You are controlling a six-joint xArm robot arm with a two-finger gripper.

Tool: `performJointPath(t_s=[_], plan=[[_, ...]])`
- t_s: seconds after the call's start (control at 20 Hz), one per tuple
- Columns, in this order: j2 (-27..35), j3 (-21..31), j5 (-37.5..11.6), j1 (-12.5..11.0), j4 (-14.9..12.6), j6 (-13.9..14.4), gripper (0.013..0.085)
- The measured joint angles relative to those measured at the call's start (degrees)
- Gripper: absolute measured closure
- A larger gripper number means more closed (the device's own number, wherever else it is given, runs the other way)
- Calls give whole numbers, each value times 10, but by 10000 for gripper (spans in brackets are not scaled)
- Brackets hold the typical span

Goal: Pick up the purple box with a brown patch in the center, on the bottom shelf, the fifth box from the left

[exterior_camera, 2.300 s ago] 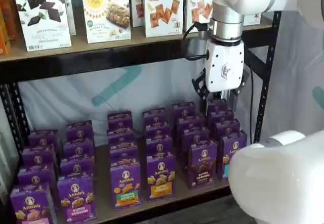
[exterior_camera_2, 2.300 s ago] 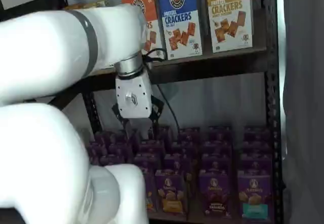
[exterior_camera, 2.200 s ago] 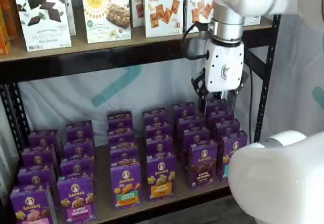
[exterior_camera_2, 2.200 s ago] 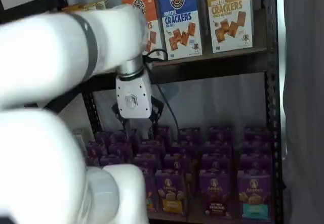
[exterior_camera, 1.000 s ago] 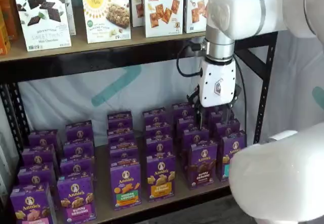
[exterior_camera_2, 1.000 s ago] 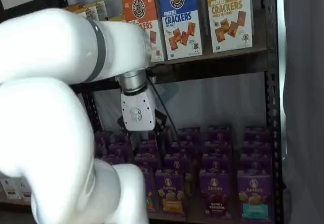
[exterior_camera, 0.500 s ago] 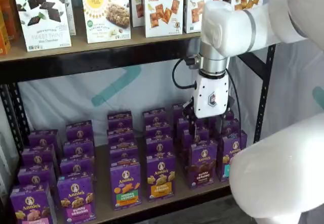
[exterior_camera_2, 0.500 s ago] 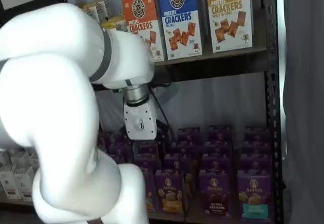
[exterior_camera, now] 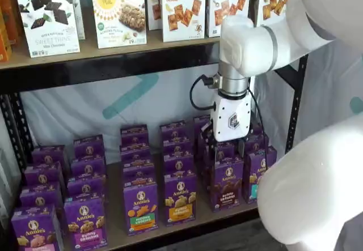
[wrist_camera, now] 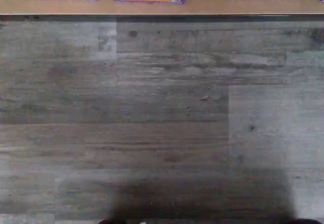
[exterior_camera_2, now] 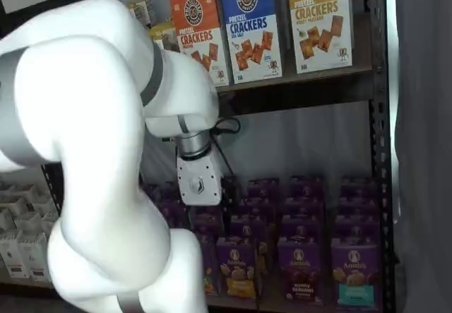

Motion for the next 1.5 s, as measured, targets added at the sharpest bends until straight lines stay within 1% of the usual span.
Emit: performJointPath(t_s=[0.35,0.65,0.95,1.3,1.4,1.5], plan=[[53,18,-72,0,-10,6,130],[88,34,-133,-3,-9,3,130],[133,32,-179,-8,-29,14,130],[230,1,-265,-33,-55,13,130],[268,-17,-293,-50,-70,11,130],[297,-31,-311,-65,-78,4,130]])
